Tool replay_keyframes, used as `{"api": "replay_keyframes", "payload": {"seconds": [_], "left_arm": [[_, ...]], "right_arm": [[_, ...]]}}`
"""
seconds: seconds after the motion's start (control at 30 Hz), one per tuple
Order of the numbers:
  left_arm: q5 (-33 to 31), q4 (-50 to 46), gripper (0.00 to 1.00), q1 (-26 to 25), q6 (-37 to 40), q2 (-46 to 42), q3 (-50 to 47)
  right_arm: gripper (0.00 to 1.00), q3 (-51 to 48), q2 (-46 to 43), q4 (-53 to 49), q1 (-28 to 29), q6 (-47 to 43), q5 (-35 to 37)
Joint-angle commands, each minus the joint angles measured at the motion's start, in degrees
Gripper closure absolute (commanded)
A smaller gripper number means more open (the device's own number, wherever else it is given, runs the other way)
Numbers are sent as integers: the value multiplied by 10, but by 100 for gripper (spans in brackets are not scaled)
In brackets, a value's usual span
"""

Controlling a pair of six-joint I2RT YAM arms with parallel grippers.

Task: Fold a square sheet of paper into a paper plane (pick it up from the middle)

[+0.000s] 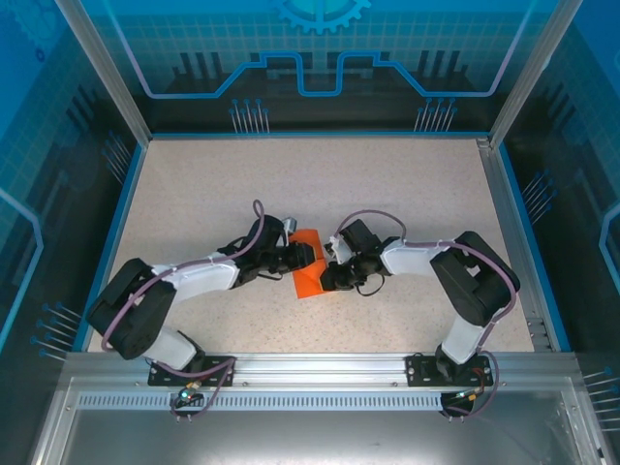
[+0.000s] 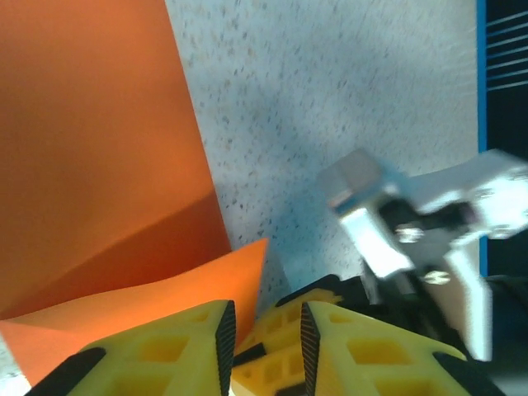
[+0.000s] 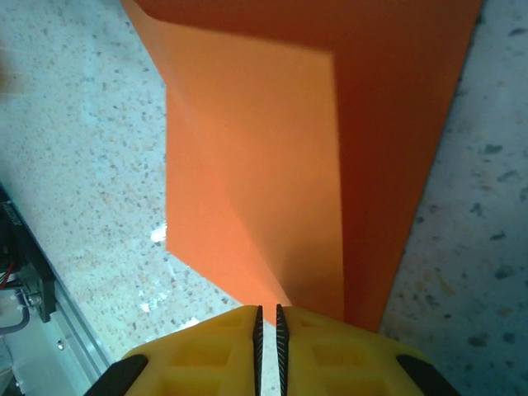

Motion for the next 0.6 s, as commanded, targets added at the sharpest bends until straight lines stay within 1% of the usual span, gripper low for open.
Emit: {"api": "replay_keyframes", "payload": {"seconds": [0.0, 0.1, 0.27, 0.37, 0.47, 0.57], "left_arm": [[16, 19, 72, -5, -4, 38, 3], [3, 24, 73, -5, -11, 56, 0], [-26, 9, 73, -6, -10, 65, 0], [-27, 5, 73, -5, -5, 72, 2], [-29, 4, 73, -6, -3, 79, 2], [-36, -5, 73, -5, -2, 90, 4]], "right_arm": [[84, 12, -26, -18, -1, 2, -26], [83, 25, -26, -19, 1, -1, -32], [84, 32, 3, -24, 3, -1, -31], [84, 52, 21, -46, 4, -8, -8], [84, 47, 32, -54, 3, -14, 4], [84, 44, 34, -82, 3, -24, 32]]}}
